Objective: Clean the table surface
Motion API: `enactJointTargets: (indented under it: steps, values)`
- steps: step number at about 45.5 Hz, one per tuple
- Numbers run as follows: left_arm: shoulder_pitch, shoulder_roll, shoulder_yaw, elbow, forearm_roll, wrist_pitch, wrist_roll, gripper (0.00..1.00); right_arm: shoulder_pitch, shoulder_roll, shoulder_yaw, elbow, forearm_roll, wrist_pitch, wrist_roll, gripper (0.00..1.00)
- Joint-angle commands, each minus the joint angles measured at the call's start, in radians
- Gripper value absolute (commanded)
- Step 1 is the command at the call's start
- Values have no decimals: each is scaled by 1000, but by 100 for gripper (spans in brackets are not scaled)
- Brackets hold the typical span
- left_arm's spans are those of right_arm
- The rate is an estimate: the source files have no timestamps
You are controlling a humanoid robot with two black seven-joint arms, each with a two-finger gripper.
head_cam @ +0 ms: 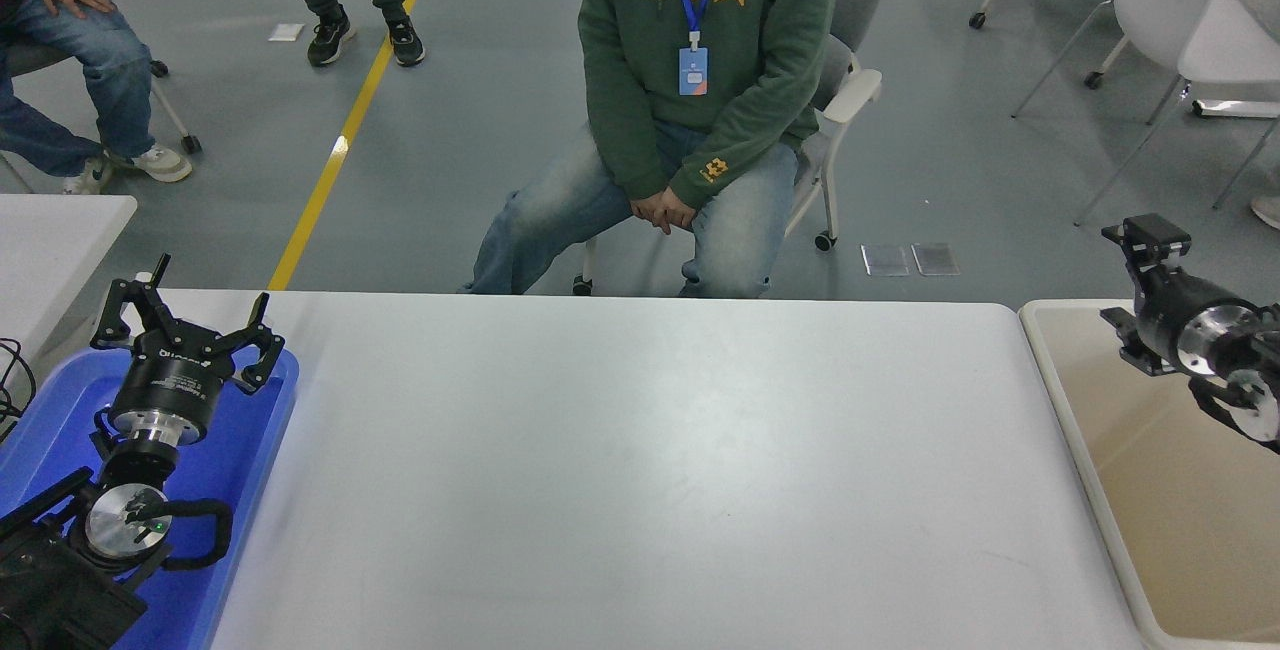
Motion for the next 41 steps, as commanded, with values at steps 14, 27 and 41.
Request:
enactJointTargets:
  steps: [14, 27, 41]
  values:
    - [0, 0, 0, 0, 0, 0, -2, 100, -80, 116, 207, 24, 210, 161, 5, 100]
    - [0, 0, 0, 1, 0, 0, 0, 100, -190, 139, 285, 79, 211, 340, 5, 100]
    - [0, 0, 0, 0, 0, 0, 0, 100, -212, 285, 345, 68, 216, 351, 8, 100]
